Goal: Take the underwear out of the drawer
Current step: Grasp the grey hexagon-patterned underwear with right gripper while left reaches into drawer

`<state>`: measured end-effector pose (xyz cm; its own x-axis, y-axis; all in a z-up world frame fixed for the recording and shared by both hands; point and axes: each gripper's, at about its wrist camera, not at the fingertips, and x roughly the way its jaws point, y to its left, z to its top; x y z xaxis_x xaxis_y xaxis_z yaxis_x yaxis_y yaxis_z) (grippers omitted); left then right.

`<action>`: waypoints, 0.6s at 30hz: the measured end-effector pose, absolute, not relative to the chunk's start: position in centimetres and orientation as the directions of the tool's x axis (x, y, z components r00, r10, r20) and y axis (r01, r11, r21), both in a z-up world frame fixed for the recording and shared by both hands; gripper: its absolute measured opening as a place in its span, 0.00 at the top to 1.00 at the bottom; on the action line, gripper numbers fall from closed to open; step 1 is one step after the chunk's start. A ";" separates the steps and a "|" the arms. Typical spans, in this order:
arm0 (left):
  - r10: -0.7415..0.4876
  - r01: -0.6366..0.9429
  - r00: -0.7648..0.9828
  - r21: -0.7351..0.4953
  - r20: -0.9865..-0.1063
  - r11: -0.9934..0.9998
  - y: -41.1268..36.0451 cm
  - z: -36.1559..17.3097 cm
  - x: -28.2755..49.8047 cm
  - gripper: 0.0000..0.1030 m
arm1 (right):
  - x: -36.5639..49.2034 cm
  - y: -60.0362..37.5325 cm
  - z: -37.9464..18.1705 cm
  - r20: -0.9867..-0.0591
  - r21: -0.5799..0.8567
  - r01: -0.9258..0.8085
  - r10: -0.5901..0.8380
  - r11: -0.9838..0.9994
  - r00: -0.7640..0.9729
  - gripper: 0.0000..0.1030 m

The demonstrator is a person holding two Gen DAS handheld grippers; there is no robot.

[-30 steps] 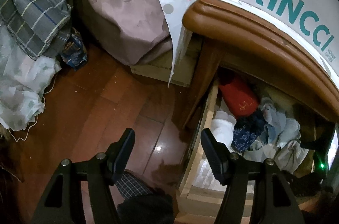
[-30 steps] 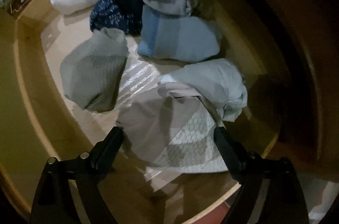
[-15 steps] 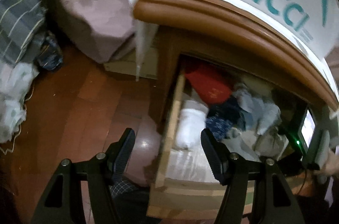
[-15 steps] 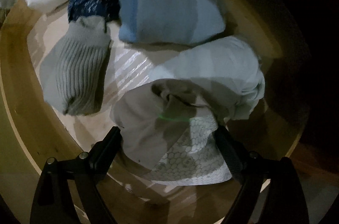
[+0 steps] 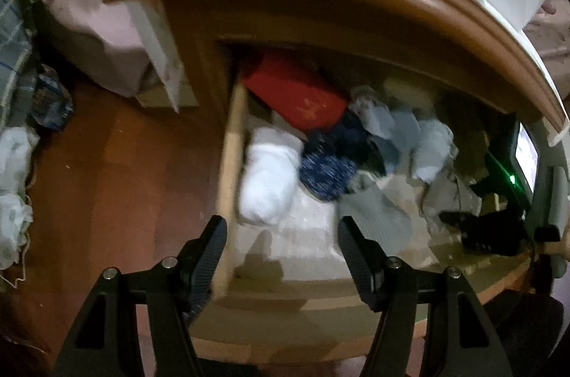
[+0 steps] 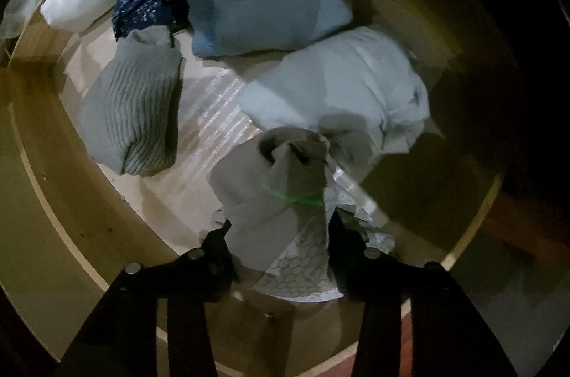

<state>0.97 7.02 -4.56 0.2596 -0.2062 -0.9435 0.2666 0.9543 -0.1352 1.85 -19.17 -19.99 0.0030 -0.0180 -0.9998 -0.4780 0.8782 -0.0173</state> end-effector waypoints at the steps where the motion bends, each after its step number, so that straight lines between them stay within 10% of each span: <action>1: -0.218 0.272 0.239 -0.151 -0.946 0.950 6.8 -4.9 0.8 0.36 | 1.9 -19.3 -19.9 -1.000 -0.022 -0.470 -0.021 0.882 0.007 0.64; 18: -0.242 0.188 0.043 -0.230 -0.969 0.955 1.9 -7.8 0.8 0.36 | -1.4 -24.0 -14.8 -0.972 0.144 -0.107 0.161 0.984 0.171 0.72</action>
